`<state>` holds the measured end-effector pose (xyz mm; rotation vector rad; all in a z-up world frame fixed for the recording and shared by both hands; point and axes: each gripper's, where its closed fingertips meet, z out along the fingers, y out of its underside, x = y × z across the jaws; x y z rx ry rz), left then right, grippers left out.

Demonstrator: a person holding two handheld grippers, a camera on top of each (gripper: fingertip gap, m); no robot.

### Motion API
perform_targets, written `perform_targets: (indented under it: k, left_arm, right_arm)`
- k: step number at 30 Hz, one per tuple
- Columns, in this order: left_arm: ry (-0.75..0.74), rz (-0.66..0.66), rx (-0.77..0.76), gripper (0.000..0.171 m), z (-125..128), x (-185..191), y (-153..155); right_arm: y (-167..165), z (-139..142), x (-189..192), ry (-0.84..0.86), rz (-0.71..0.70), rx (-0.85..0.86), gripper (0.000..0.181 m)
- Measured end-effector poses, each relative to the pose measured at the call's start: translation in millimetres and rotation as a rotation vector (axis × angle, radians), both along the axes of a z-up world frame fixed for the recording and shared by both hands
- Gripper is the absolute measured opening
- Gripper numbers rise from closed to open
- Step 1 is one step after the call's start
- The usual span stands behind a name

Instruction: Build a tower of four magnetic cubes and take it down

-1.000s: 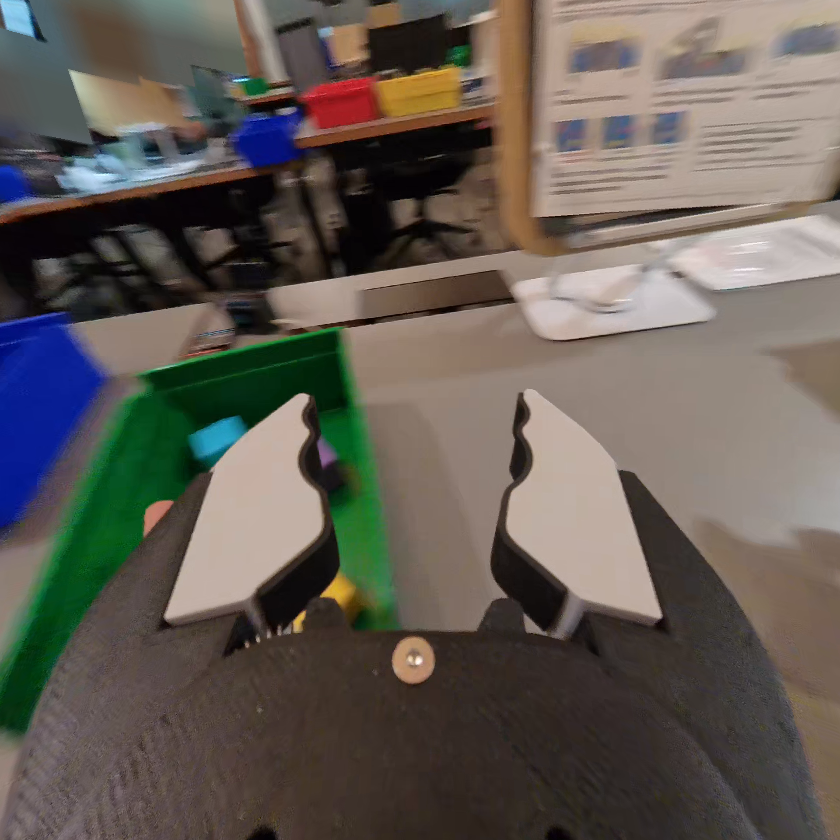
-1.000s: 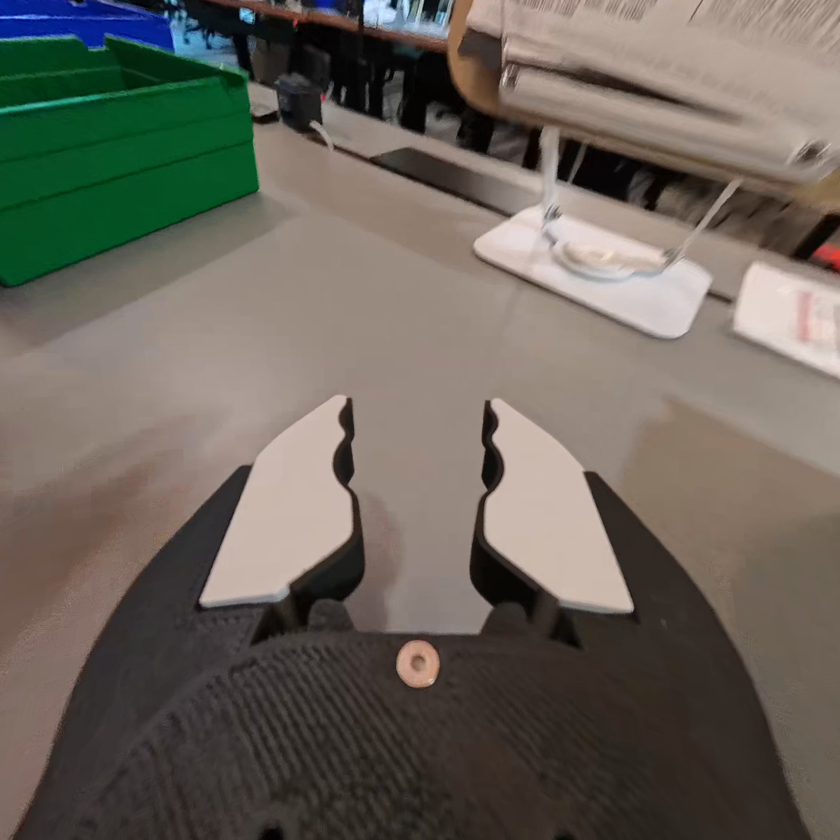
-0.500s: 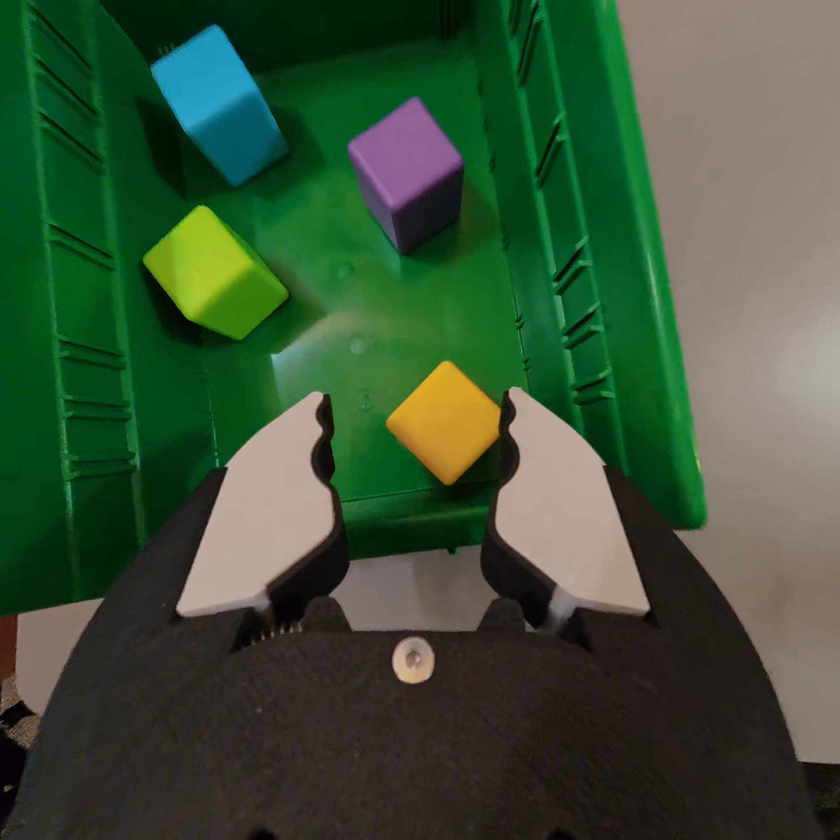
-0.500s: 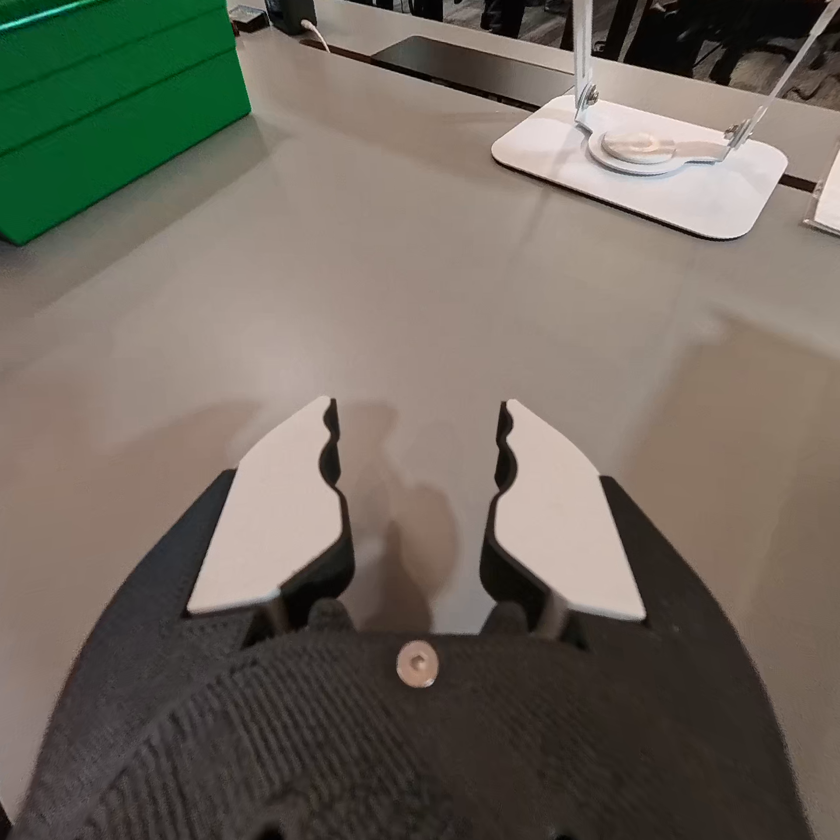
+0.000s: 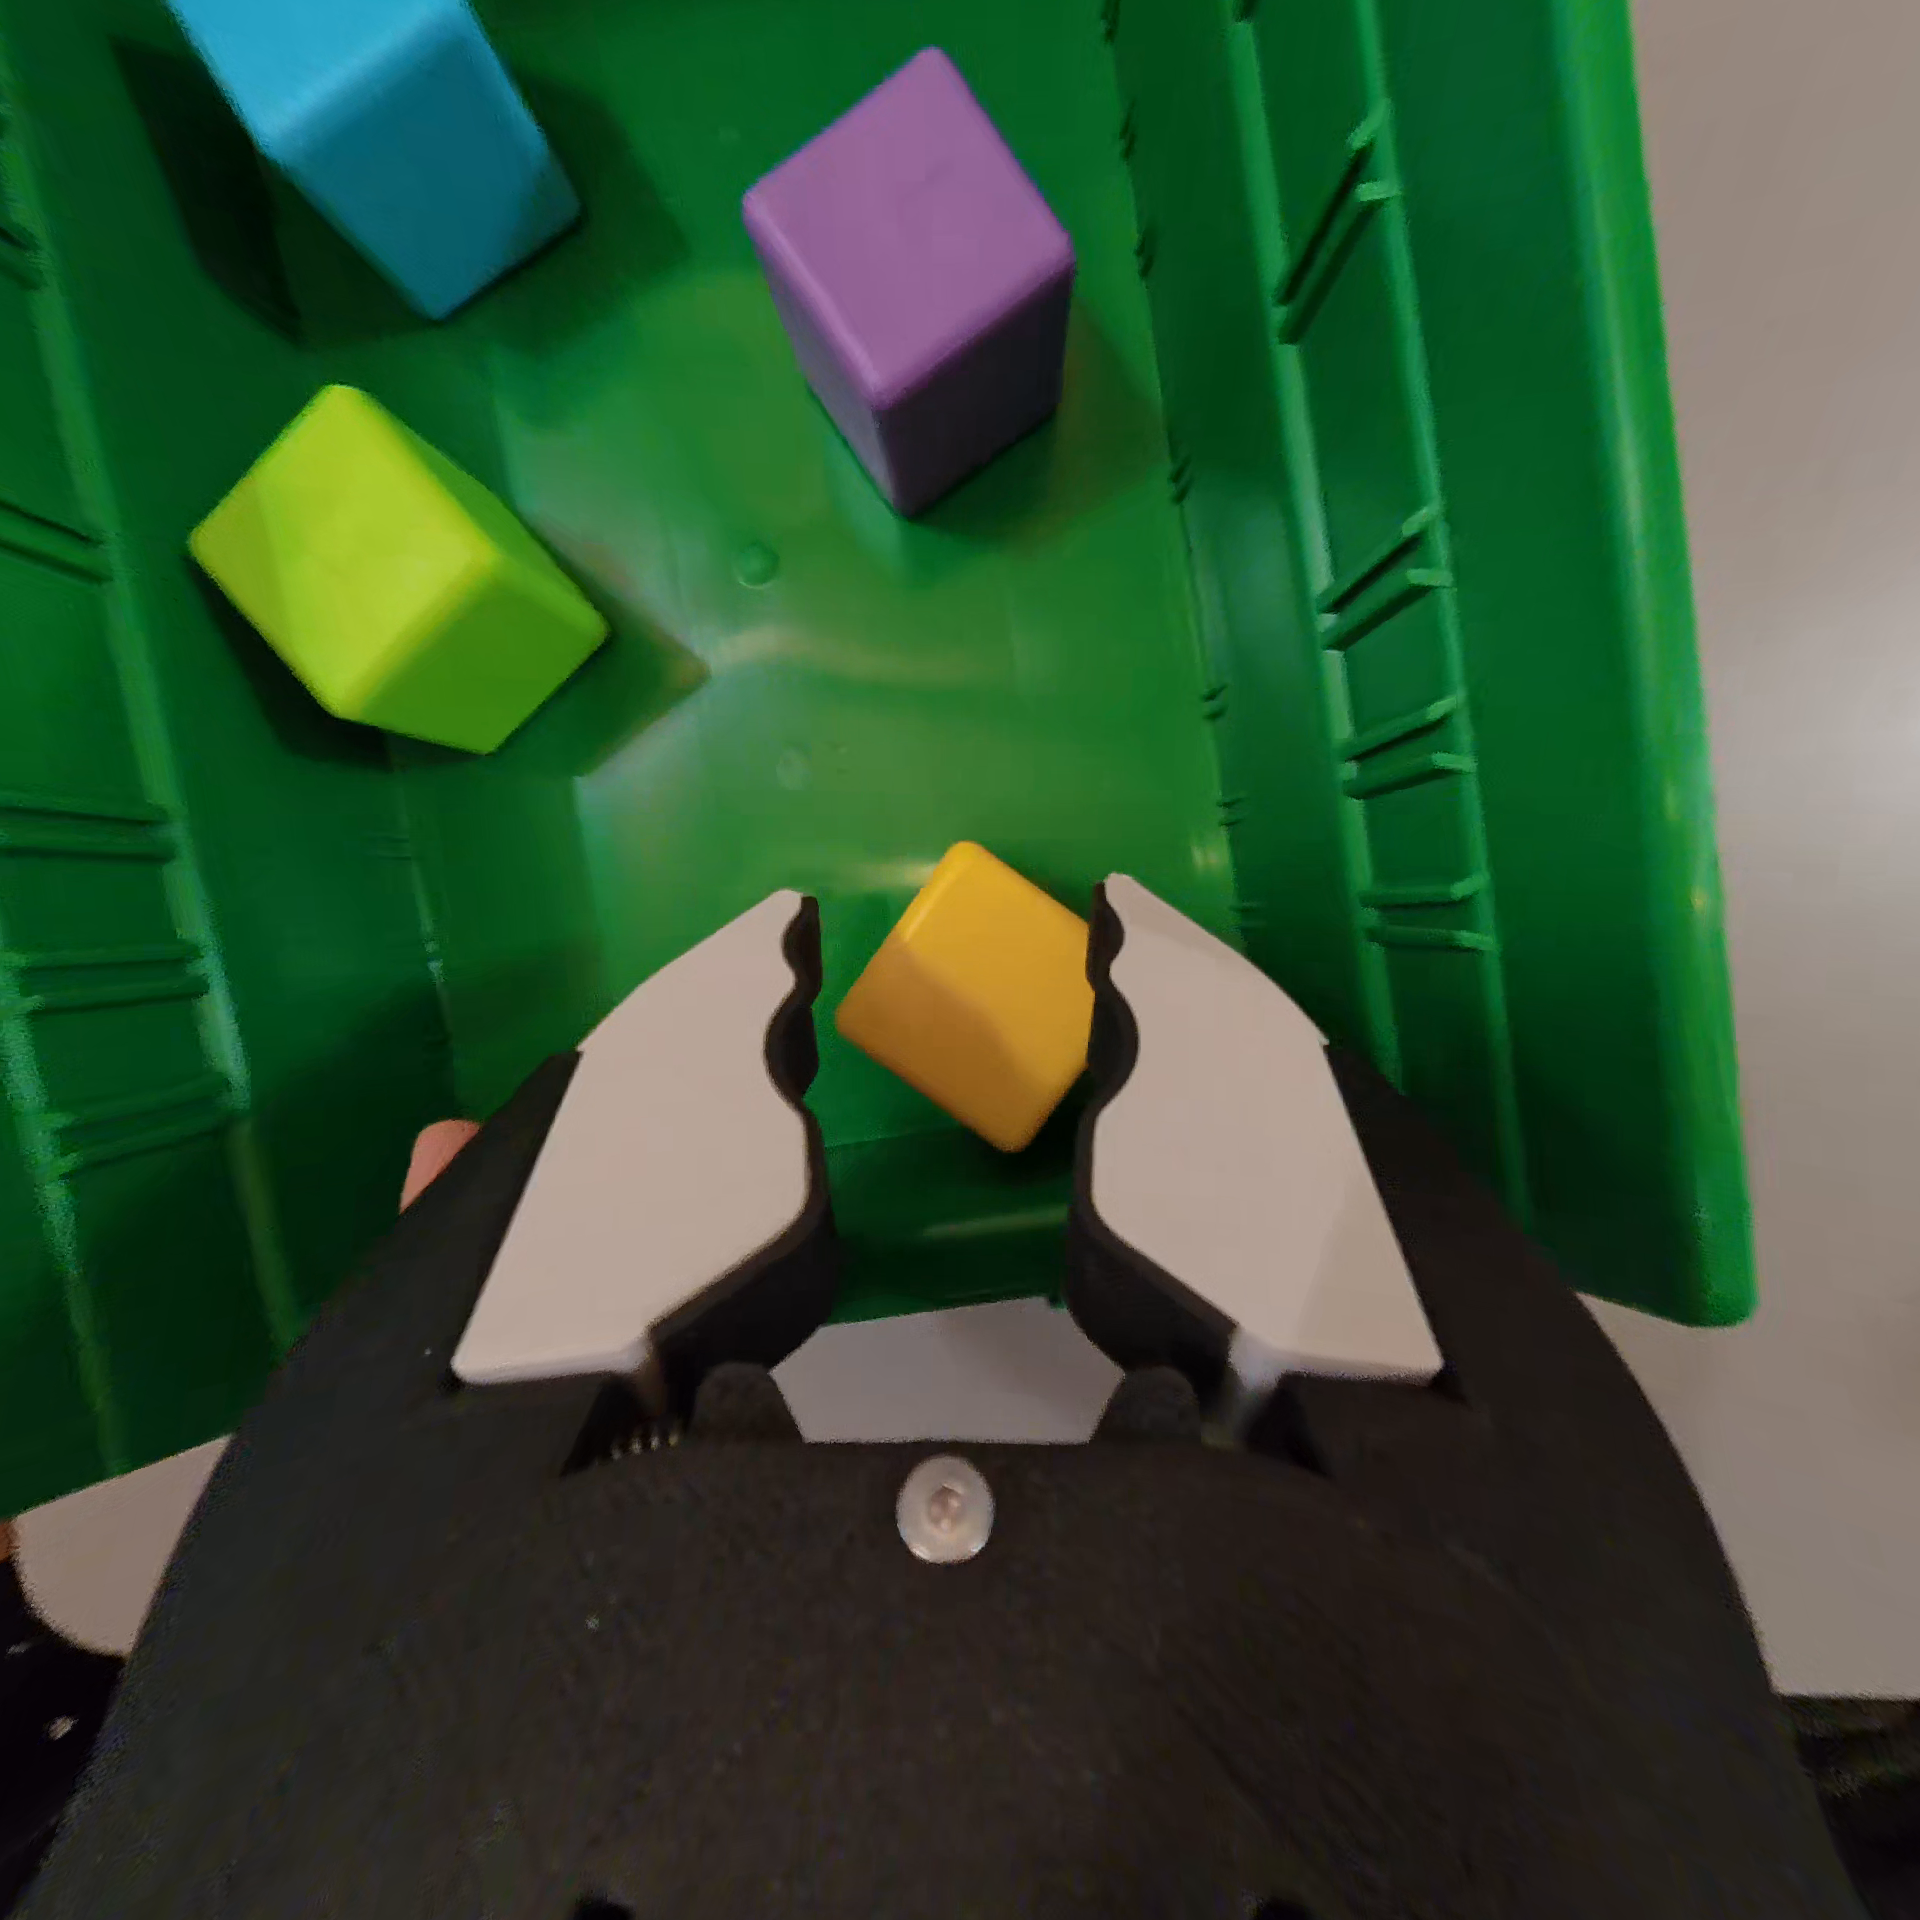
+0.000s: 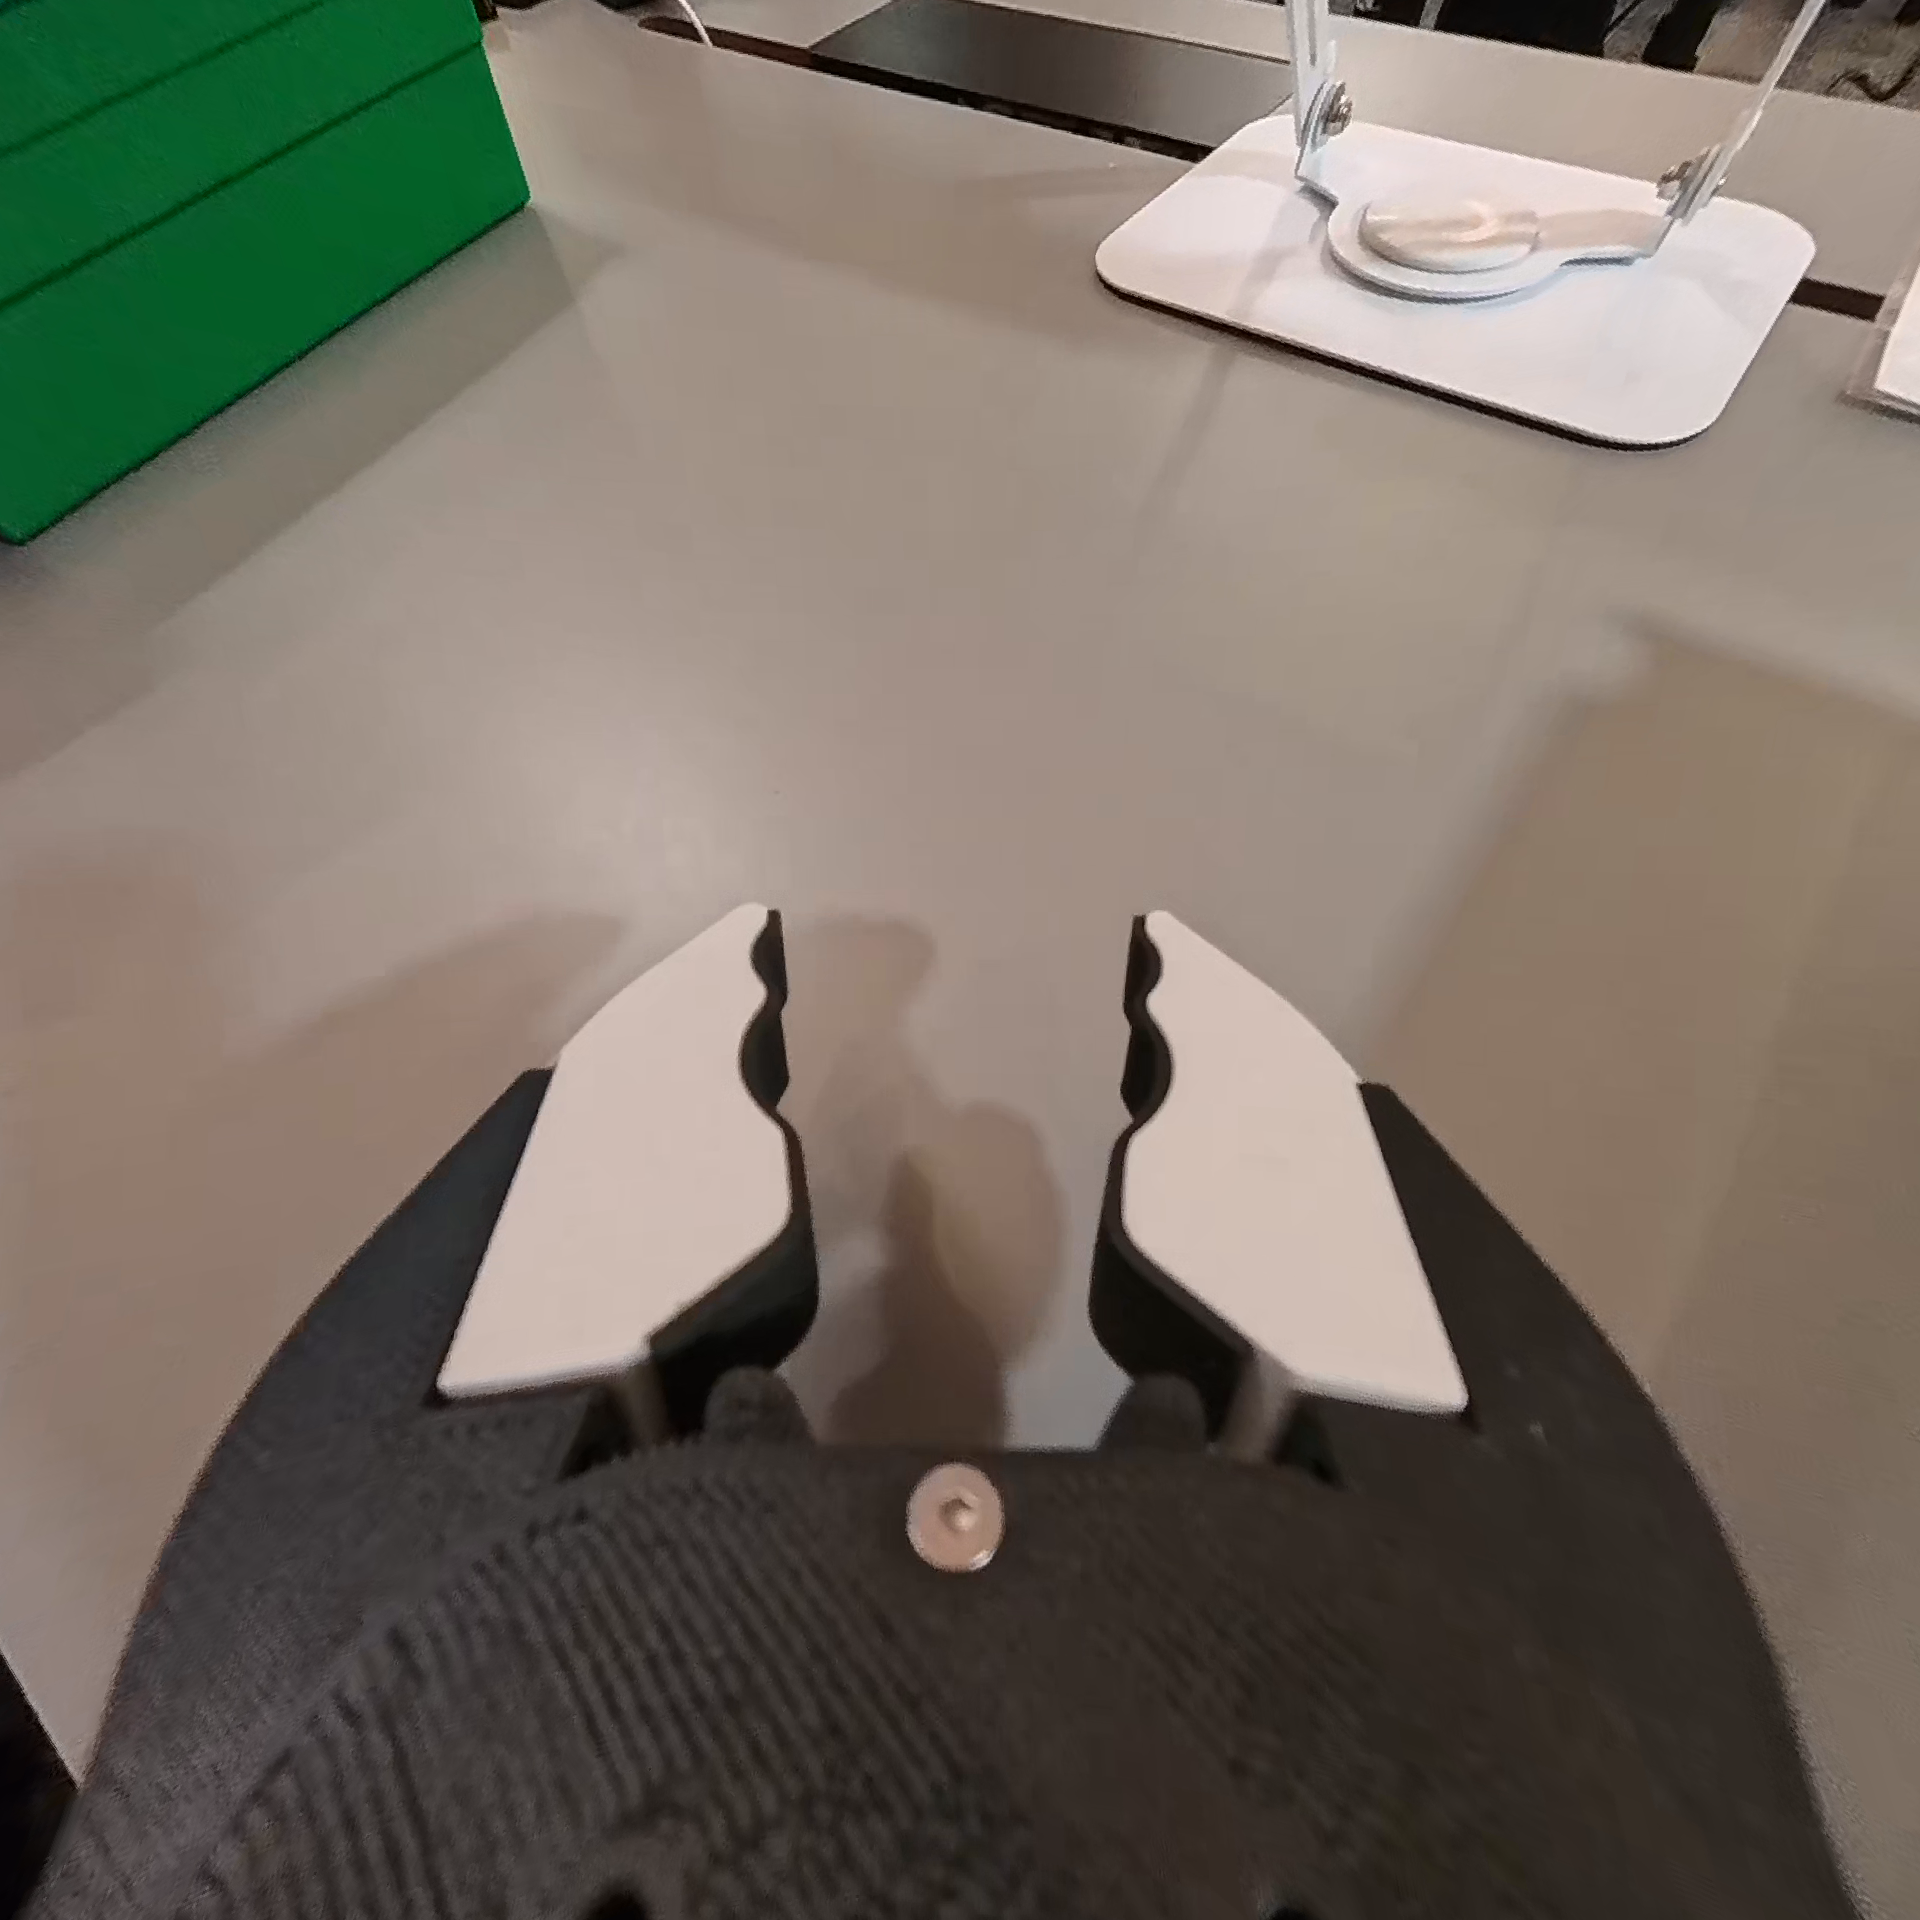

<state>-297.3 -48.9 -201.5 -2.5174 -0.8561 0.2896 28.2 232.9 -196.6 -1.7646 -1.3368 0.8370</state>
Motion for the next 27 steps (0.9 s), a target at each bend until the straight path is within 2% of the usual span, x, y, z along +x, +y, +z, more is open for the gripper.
perform_targets:
  k: [4, 7, 13, 20, 27]
  left_arm:
    - [0.097, 0.051, -0.064, 0.061, 4.8, -14.8, -16.7]
    - [0.085, 0.053, -0.063, 0.064, 4.5, -14.2, -19.6]
    - [0.017, -0.047, -0.016, 0.058, 5.5, -1.3, -14.6]
    - [-0.038, -0.054, -0.031, 0.053, 3.8, 6.5, -18.8]
    - [-0.007, -0.084, -0.029, 0.051, 10.8, 11.1, -10.0]
  right_arm:
    - [-2.0, -3.2, -1.5, -0.026, 0.011, 0.015, 0.063]
    - [-4.8, -6.2, -3.1, -0.053, 0.027, 0.034, 0.063]
    - [-7.6, -7.4, -3.8, -0.066, 0.041, 0.058, 0.062]
    - [-8.8, -8.9, -4.0, -0.077, 0.046, 0.061, 0.061]
    - [-10.8, -10.8, -4.3, -0.093, 0.056, 0.074, 0.06]
